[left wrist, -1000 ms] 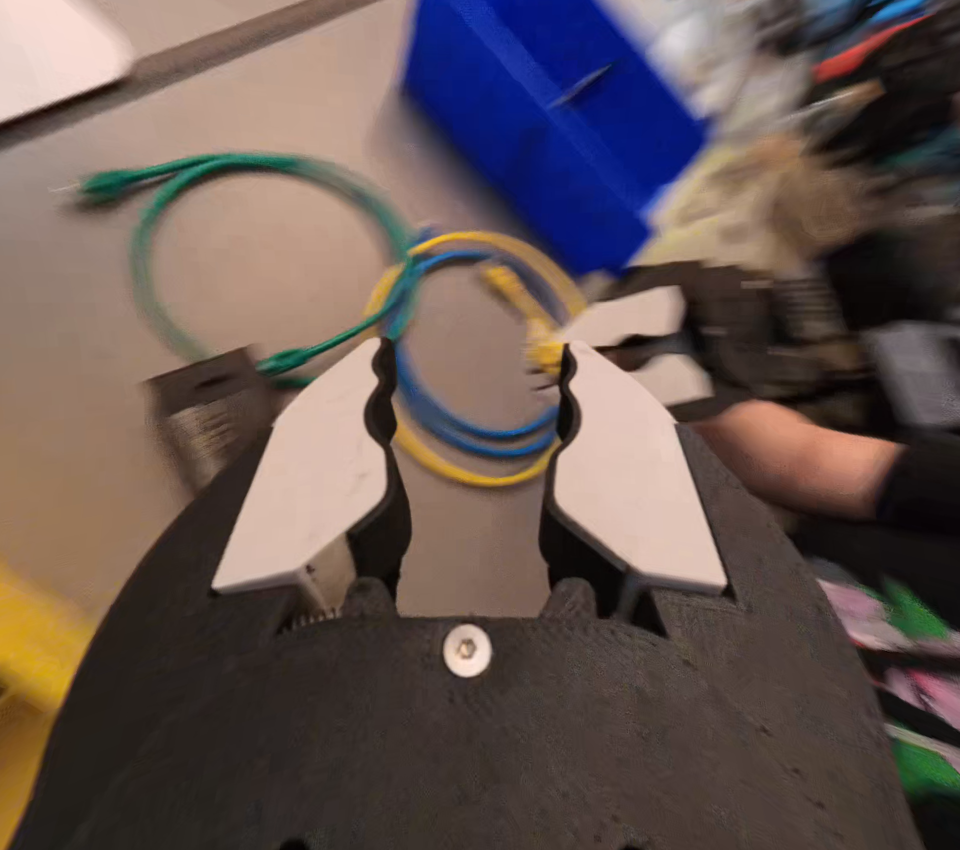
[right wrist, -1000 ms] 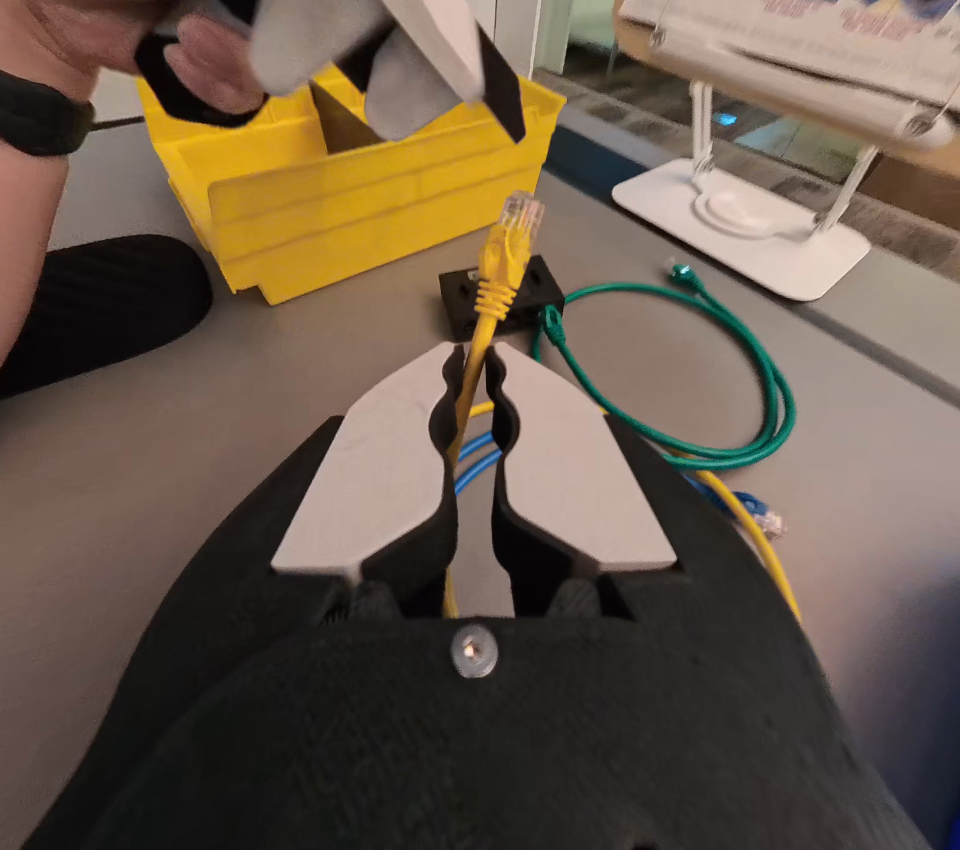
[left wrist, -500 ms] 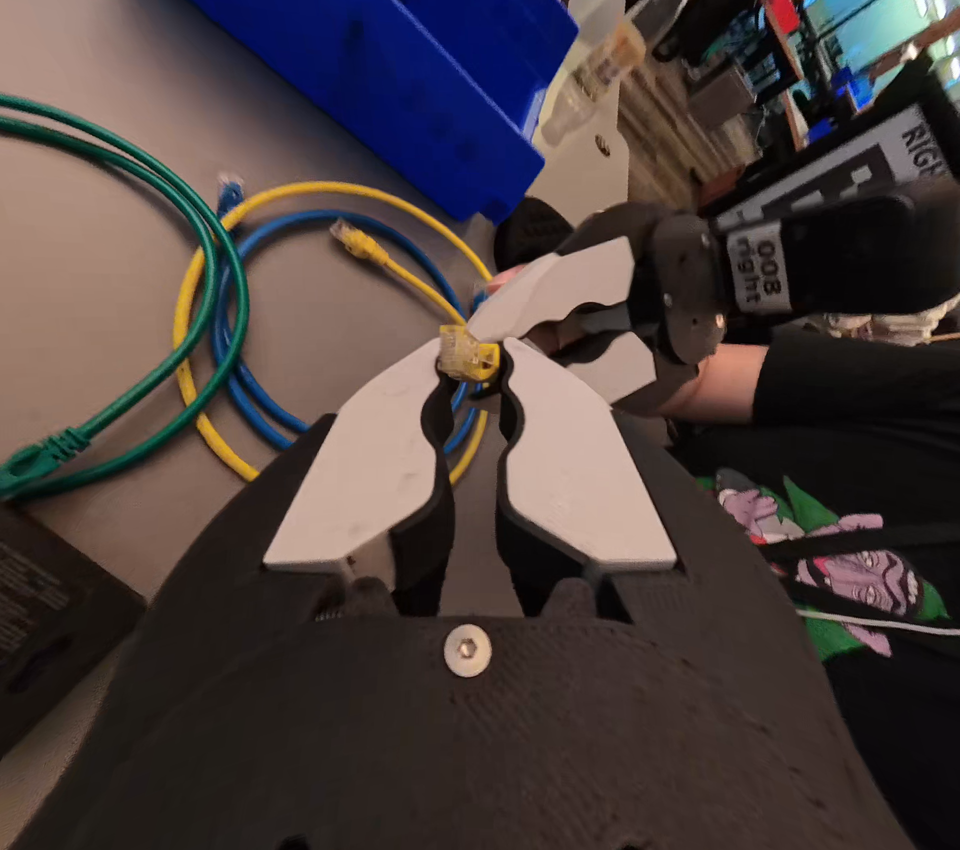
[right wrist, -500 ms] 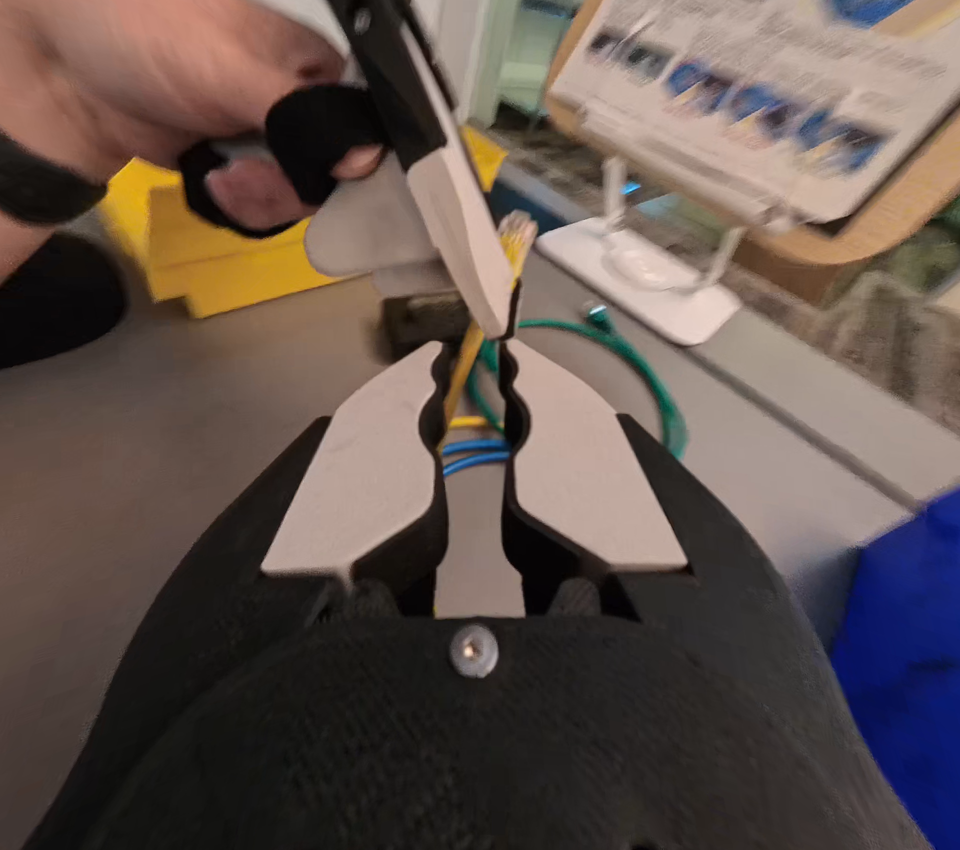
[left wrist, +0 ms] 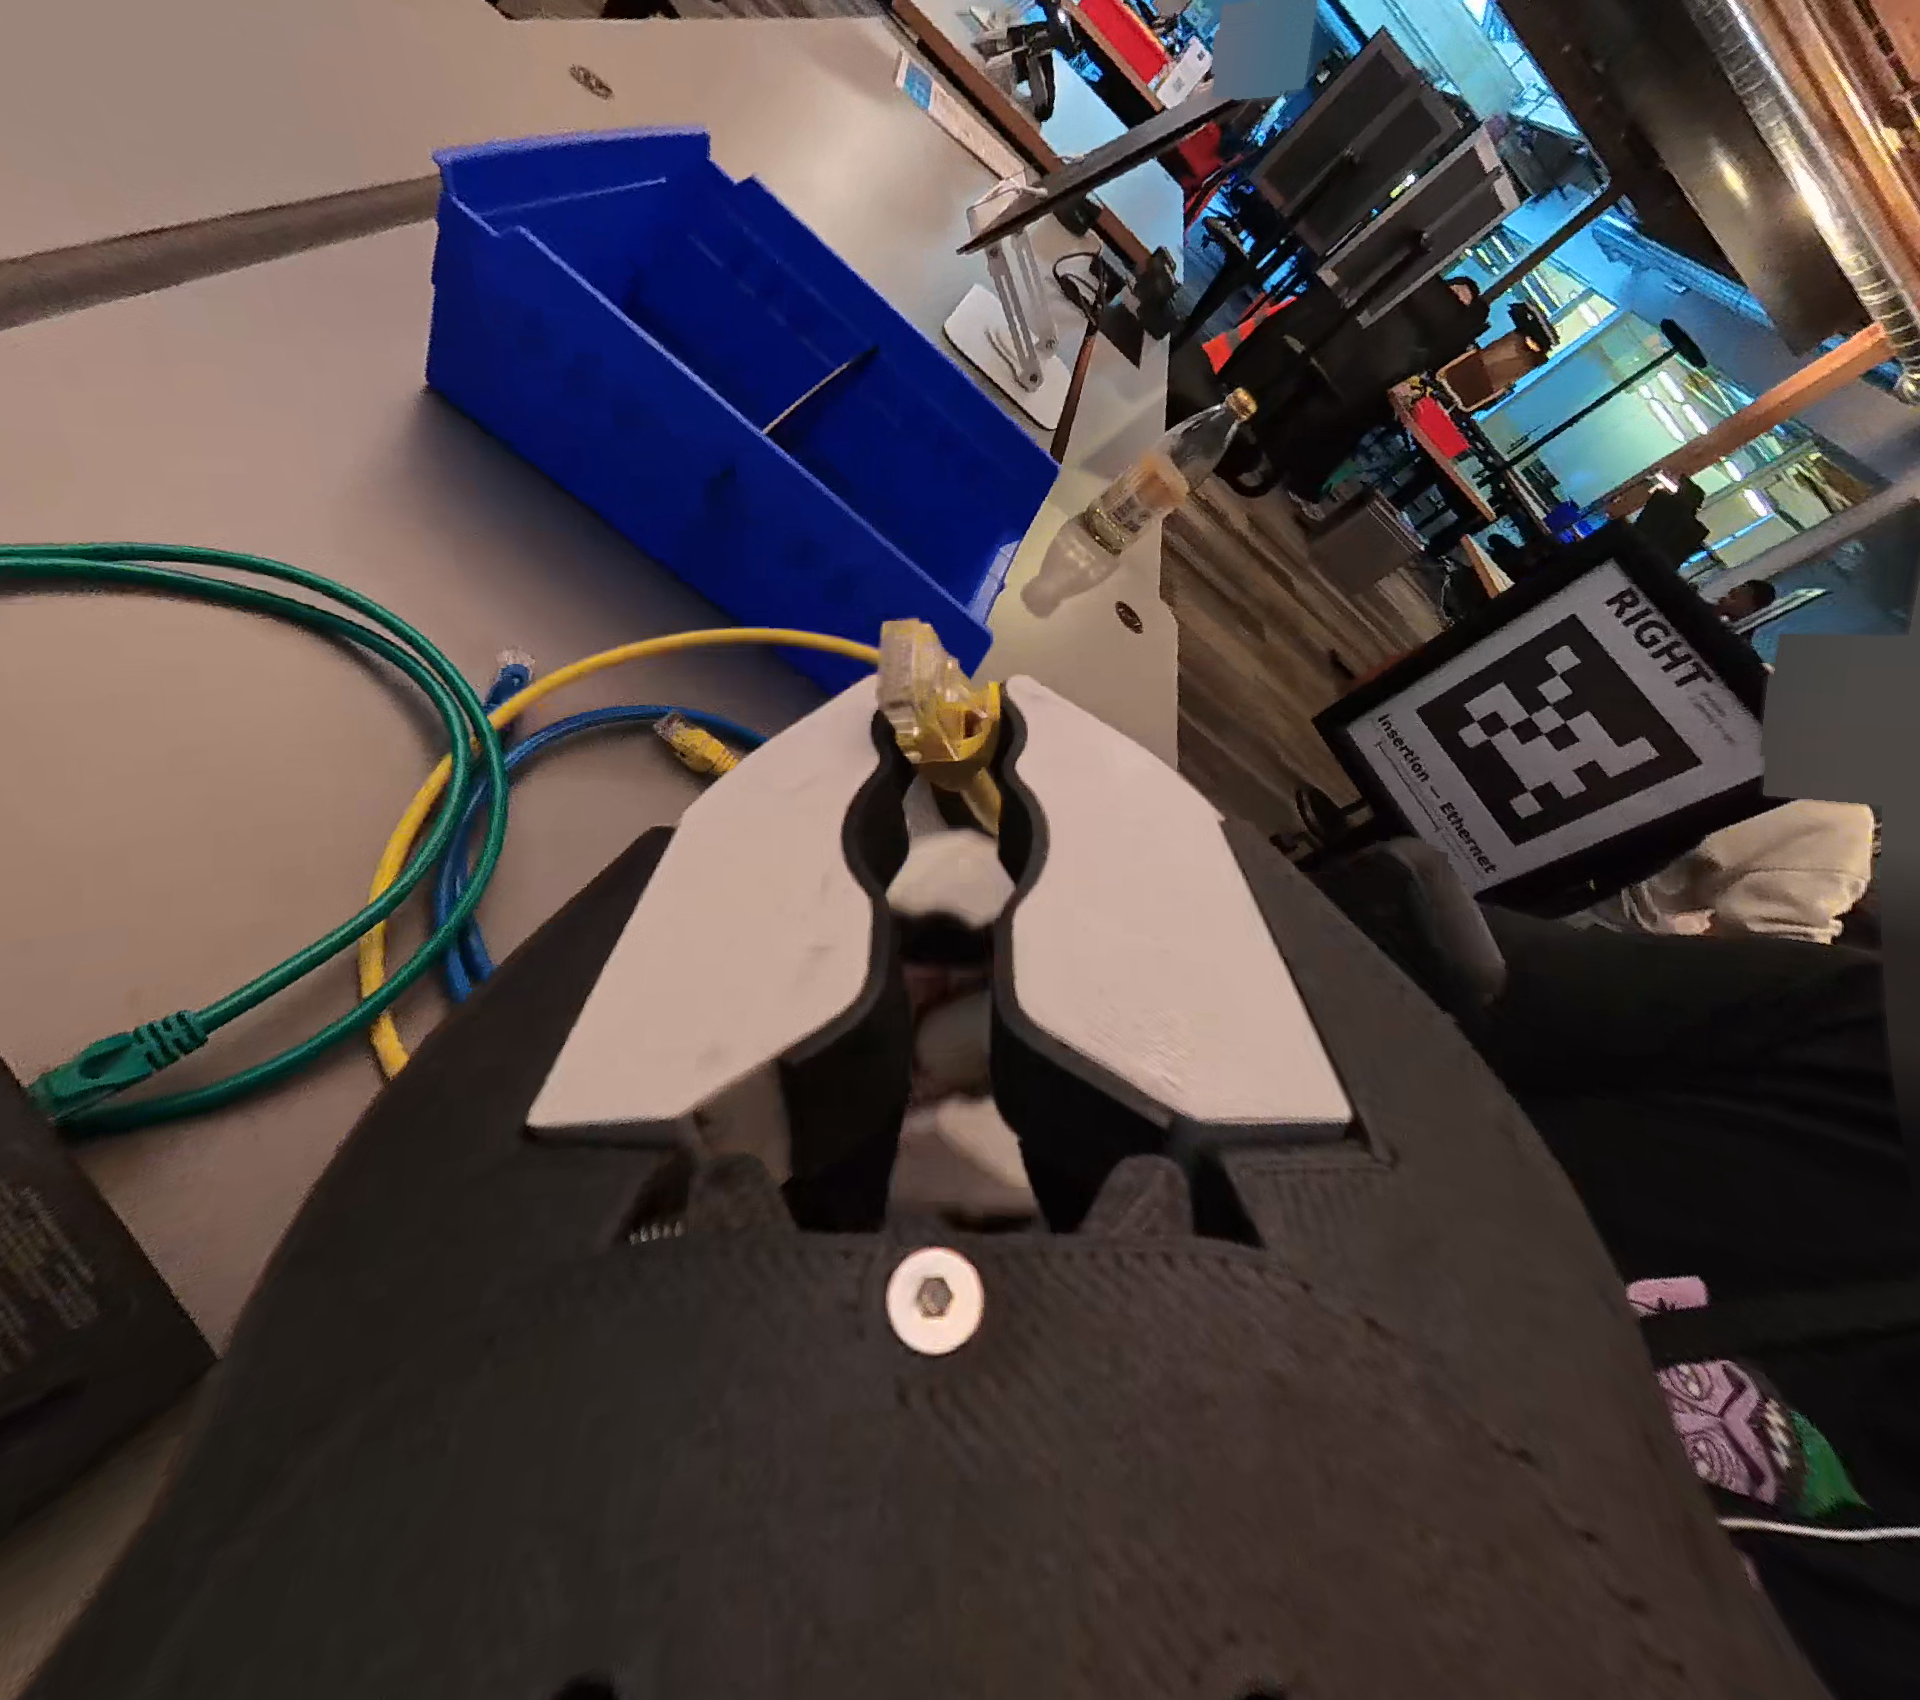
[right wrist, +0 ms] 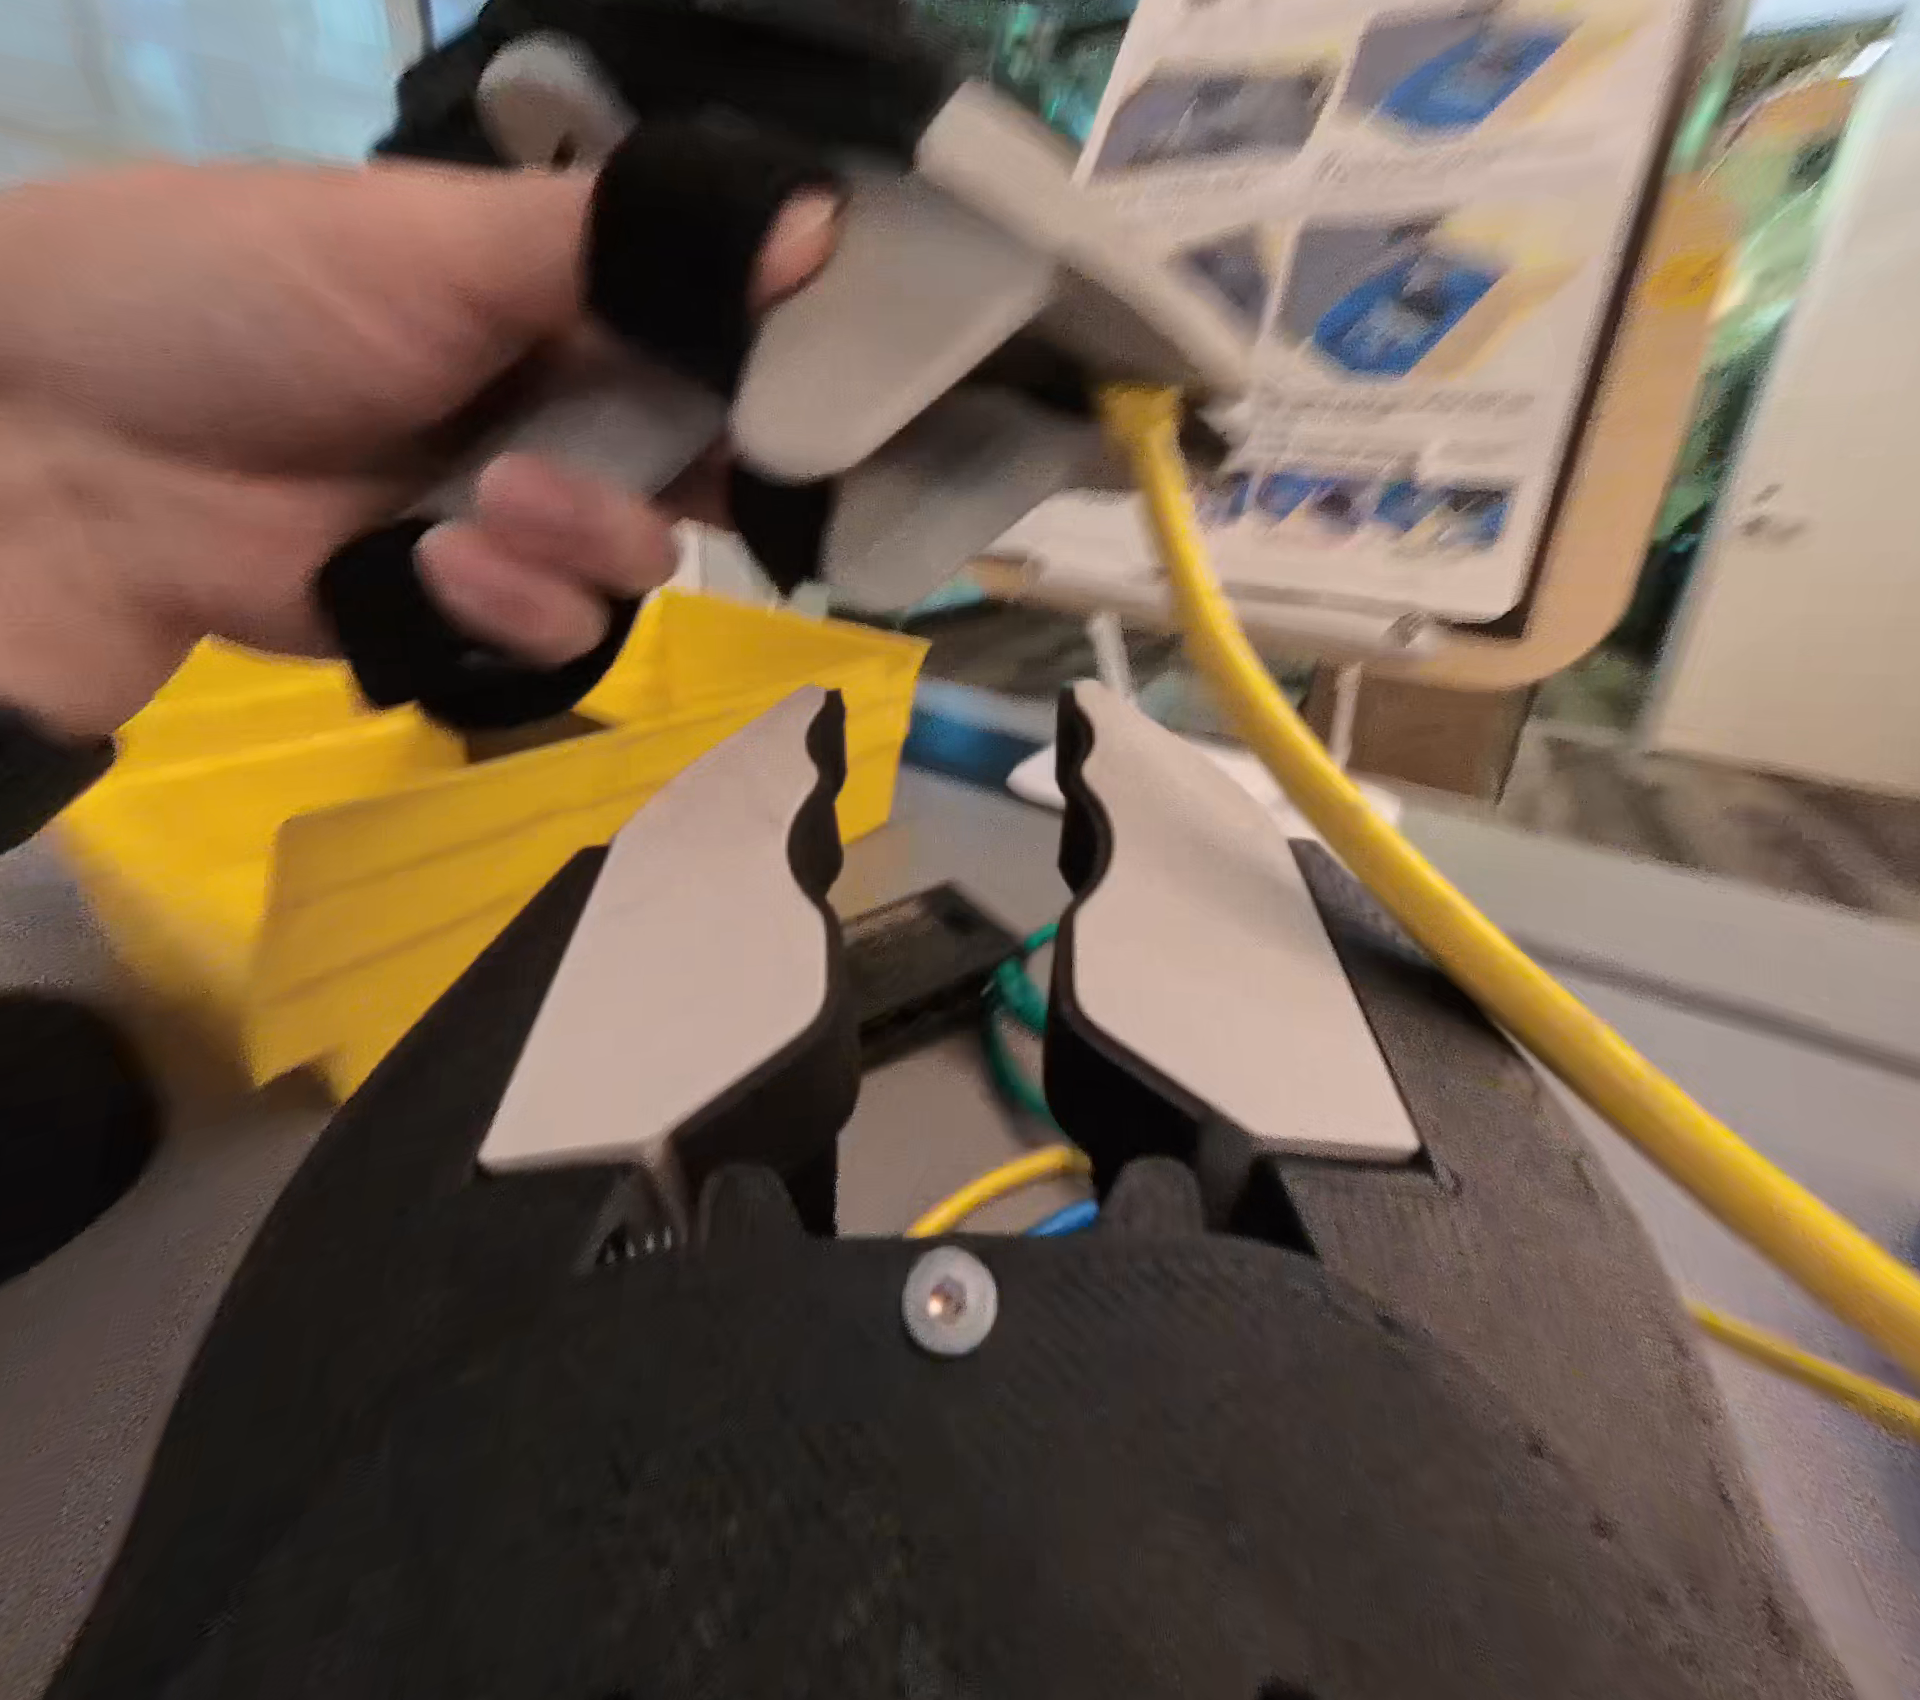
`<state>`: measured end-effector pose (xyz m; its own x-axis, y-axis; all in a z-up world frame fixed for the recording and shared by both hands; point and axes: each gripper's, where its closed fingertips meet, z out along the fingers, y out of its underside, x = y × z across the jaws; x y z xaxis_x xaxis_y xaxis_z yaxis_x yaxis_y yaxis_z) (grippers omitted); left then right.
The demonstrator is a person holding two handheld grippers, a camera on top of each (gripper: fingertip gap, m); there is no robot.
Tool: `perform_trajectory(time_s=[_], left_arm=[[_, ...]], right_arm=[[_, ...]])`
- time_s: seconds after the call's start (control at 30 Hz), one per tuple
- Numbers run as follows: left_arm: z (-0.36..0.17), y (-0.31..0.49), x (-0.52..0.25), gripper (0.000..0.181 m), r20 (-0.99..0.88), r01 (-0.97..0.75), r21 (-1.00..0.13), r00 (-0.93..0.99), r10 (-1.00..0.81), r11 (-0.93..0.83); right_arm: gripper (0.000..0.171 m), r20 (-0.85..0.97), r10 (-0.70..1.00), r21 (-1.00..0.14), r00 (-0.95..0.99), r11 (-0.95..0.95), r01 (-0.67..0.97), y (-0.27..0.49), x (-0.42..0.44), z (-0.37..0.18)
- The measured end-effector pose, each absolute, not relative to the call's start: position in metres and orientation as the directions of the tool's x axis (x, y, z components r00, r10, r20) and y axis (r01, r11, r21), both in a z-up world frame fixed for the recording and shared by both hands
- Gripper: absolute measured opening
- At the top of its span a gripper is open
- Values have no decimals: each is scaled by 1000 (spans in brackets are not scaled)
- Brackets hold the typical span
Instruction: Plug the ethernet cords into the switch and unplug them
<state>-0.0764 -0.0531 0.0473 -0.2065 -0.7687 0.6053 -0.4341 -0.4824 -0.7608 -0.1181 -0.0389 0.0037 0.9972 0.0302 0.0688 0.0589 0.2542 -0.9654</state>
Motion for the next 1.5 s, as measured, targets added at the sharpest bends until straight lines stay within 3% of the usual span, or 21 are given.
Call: perform_trajectory(time_s=[0.1,0.17,0.23,0.3,0.6,1.3,1.5], left_arm=[[56,-56,-80,12,615,-420,-763,-238,-752,-491],[61,-60,-83,12,626,-416,-761,-272,-731,-497],[66,-64,-86,12,640,-418,-756,-308,-704,-504],[69,-63,-89,12,653,-415,-748,-318,-687,-518],[69,-45,-100,12,625,-390,-767,-270,-733,-510],[61,-44,-90,15,627,-406,-757,-228,-745,-513],[55,-1,-111,38,400,-320,-859,64,-914,-399]], right_arm=[[46,41,-16,-929,999,368,44,-44,-89,29],[49,8,130,-885,992,463,-53,-48,-93,46],[39,112,246,-820,963,570,-50,-61,-103,64],[23,259,239,-778,936,626,56,-67,-110,72],[11,361,271,-857,892,474,202,-41,-116,68],[7,310,209,-874,927,445,192,-40,-102,64],[6,288,174,-901,942,384,204,-42,-77,54]])
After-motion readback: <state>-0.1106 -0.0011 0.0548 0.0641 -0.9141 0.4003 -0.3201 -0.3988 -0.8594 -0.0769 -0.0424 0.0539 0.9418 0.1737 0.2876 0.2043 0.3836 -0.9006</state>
